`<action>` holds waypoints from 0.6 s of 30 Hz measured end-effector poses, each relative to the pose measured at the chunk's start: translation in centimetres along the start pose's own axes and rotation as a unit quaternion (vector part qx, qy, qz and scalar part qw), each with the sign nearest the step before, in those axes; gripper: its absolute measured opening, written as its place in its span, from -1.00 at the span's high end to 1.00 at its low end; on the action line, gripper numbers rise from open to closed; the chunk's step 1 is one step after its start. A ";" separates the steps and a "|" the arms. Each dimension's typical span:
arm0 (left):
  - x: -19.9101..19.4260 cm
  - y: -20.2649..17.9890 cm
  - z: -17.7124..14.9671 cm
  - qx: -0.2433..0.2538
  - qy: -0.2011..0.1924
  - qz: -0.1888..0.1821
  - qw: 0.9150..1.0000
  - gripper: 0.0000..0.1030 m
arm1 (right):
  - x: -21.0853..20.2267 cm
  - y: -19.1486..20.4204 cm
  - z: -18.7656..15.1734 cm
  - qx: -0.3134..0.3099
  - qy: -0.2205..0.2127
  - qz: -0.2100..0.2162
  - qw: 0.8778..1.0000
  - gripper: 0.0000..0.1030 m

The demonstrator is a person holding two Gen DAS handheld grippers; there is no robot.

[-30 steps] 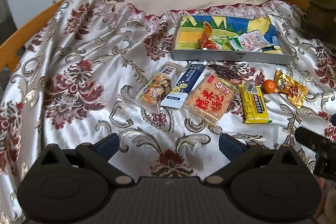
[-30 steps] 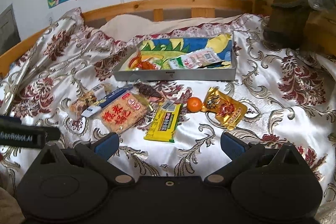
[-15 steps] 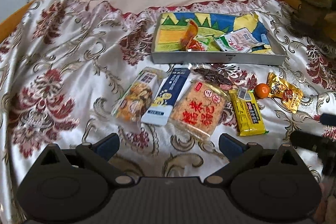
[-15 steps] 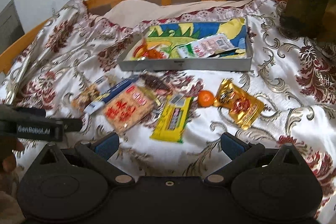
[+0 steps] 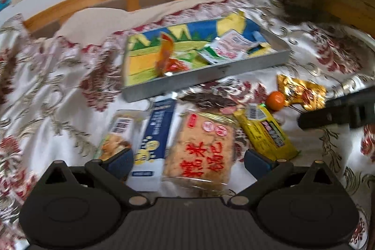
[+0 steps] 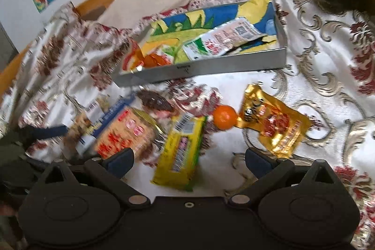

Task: Organize snacks
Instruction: 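Reach left tool to pink rice-cracker bag while right tool reaches yellow snack-bar pack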

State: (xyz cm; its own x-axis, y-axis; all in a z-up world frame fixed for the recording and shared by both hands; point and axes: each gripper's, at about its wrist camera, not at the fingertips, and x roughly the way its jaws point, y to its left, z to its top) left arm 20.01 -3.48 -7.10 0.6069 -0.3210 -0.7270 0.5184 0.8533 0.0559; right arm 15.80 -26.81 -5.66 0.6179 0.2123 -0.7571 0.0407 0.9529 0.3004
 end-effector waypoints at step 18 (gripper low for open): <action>5.3 -0.7 0.1 0.041 0.029 -0.021 0.998 -0.95 | 2.1 -1.5 0.2 0.048 -0.003 -0.006 0.999 -0.65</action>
State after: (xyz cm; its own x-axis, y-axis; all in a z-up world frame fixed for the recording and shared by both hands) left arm 22.96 -5.78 -10.96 0.5490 -0.3291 -0.7683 0.5920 0.8020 0.0795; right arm 17.16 -27.89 -7.55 0.6216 0.1995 -0.7575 0.1233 0.9301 0.3461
